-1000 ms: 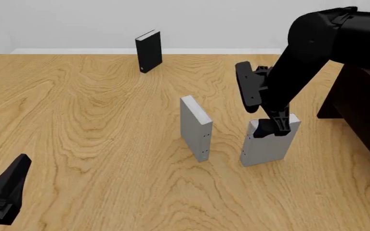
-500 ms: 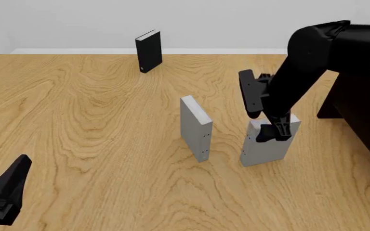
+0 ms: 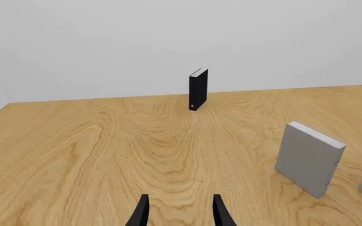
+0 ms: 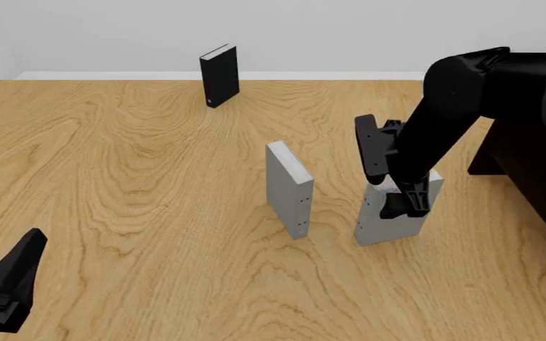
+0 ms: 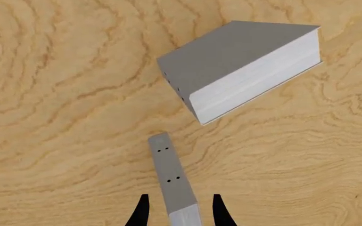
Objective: Pick up the book on the right and place it on the cabinet shelf.
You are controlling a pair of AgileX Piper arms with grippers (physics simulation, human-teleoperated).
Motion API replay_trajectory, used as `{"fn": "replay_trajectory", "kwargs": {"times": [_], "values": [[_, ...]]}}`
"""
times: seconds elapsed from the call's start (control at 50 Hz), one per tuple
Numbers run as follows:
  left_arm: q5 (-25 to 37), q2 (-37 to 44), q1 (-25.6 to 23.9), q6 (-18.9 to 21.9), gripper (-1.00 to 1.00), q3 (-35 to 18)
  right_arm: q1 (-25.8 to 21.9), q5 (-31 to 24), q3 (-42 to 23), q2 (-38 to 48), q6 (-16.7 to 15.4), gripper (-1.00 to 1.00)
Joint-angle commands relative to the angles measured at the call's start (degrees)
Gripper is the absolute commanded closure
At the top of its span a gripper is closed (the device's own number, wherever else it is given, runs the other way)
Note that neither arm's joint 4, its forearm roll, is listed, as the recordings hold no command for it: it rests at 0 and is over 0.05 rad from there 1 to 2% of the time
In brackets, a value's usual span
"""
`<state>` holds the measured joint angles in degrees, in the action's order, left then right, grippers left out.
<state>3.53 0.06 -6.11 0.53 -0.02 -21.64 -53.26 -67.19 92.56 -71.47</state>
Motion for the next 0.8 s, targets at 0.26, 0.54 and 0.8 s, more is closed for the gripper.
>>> {"fn": "replay_trajectory", "kwargs": {"times": [0.26, 0.54, 0.8], "values": [[-0.13, 0.0, -0.04, -0.27, -1.0, 0.0, 0.09, -1.82, 0.41, -1.91, -1.1, 1.0], [-0.27, -0.01, -0.41, -0.42, -1.0, -0.01, 3.01, -5.09, -1.98, -4.54, -2.66, 1.0], [-0.46, -0.01, -0.96, -0.48, -1.0, -0.05, 5.53, -6.4, -3.06, -6.81, -4.56, 1.0]]}}
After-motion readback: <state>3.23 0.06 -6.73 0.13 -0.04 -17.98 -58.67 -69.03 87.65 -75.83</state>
